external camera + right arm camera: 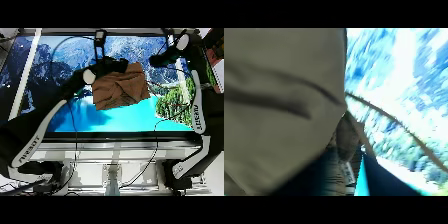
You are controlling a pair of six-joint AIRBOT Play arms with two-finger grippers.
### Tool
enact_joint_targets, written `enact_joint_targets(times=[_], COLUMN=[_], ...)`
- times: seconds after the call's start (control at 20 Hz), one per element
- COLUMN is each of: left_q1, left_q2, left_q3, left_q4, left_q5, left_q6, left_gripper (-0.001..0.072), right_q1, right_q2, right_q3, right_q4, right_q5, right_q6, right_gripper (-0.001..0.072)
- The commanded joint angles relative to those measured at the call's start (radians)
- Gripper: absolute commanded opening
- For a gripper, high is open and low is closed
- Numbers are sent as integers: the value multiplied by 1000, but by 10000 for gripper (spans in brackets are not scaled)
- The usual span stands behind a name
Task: Fold the clothes and pants, and hang the long-sleeved shirts on hangers.
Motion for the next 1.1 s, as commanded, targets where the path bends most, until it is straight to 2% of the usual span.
enact_joint_targets(times=[0.0, 0.25, 0.65, 0.9, 1.05], left_q1=[76, 104, 104, 104, 104], left_q2=[42, 40, 40, 40, 40], left_q3=[0, 0, 0, 0, 0], left_q4=[11, 12, 12, 13, 13], left_q5=[-121, -172, -173, -173, -173], left_q6=[0, 0, 0, 0, 0], left_gripper=[696, 696, 696, 696, 696], right_q1=[-3, 3, 3, -37, -111], right_q2=[-73, -97, -200, -265, -294], right_q3=[1, 3, 38, 69, 69], right_q4=[68, 71, 90, 183, 357], right_q5=[-6, -72, -76, -71, 6], right_q6=[-62, -35, 18, 112, 137], right_gripper=[653, 652, 649, 624, 625])
